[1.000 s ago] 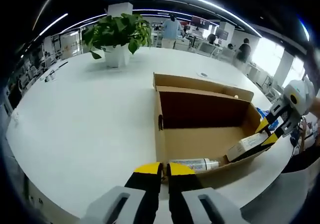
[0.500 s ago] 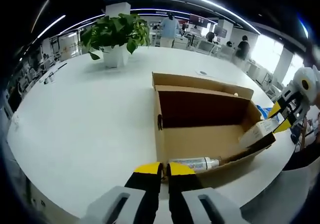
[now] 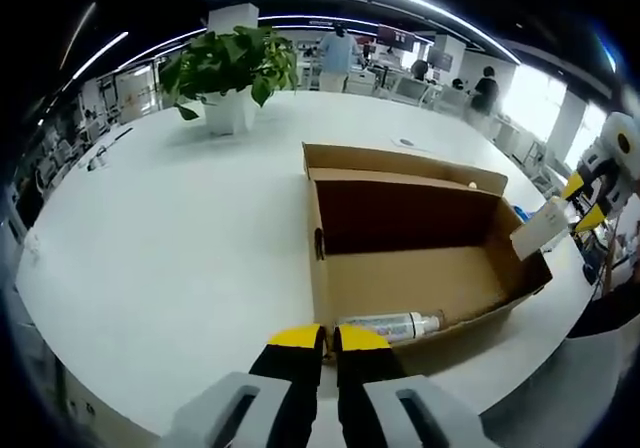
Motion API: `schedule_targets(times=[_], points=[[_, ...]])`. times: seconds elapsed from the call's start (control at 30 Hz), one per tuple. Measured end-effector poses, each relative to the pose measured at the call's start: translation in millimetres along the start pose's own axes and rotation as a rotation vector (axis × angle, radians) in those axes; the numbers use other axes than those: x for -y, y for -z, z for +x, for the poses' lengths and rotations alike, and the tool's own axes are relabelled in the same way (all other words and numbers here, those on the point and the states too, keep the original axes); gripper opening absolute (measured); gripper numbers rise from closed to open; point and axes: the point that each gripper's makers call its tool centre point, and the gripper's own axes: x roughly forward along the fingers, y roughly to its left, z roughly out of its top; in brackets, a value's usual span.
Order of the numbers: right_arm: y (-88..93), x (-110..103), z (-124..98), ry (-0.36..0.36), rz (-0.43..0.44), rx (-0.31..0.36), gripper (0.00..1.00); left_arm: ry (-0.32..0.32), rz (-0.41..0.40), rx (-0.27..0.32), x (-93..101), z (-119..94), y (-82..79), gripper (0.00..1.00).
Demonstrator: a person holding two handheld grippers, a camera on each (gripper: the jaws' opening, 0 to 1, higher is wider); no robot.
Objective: Operate the shoe box by opening the lid, removing the specified soft item, and placing it in the target area until the item is outside and the box remains undamaged.
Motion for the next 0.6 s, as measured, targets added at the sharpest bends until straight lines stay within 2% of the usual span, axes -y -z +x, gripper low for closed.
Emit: schedule_targets(times=[0.3,0.6], points=[[14.3,12,-27,0.041,0.028,0.008,0.15,-0.003,0.008,-0.006,1.0,0,0.1,0.04],[36.9,21,-51,0.071,0.026,-0.026,0.15,-0.004,0.012,-0.015,0.8,1,0.1,0.04]])
